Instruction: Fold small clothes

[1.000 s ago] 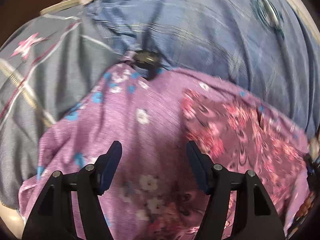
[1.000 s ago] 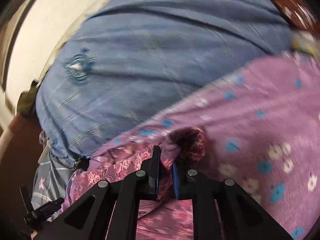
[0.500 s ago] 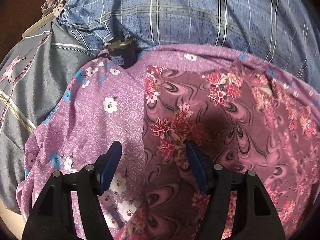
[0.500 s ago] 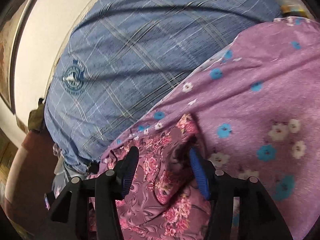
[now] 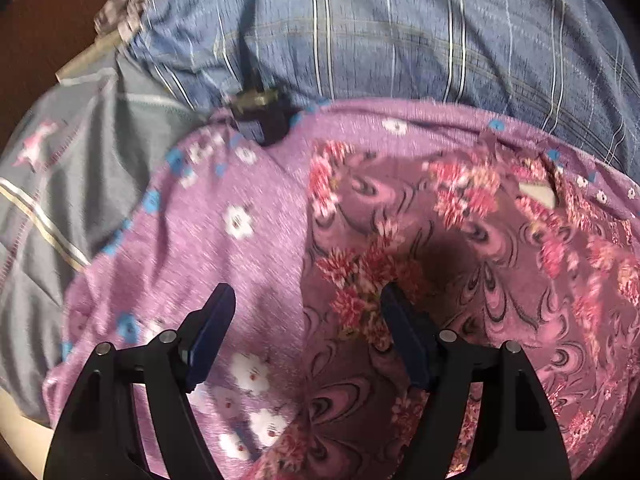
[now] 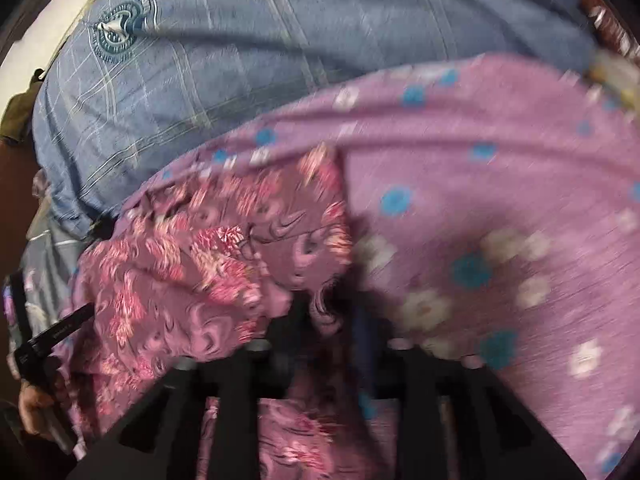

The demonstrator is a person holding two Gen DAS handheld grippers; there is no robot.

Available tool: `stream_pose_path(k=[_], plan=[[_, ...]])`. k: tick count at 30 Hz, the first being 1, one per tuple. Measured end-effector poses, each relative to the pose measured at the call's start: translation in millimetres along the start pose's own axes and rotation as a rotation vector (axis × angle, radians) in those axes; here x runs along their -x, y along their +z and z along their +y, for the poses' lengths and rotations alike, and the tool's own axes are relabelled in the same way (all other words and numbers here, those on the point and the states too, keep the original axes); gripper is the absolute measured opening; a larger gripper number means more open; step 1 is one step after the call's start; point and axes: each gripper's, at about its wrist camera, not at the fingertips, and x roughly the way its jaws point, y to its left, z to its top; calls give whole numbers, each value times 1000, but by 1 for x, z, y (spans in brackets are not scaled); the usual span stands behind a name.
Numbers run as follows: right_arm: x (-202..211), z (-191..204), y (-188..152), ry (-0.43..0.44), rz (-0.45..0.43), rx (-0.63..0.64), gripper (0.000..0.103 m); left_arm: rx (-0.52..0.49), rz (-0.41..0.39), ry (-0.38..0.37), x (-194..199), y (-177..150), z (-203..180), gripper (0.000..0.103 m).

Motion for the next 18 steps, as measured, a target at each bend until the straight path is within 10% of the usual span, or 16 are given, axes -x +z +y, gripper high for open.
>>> stream_pose_path(k=[6,13,18], plan=[[40,-1,7,111,-263,-47,41,-33,-78,-130,21,1,-16,75],[-47,35,10,29,-31,80,22,-105,24,-90,-10,-9,-42,88],[-28,38,10,86,-98,59,27,-26,33,-106,-23,-10,-26,103]])
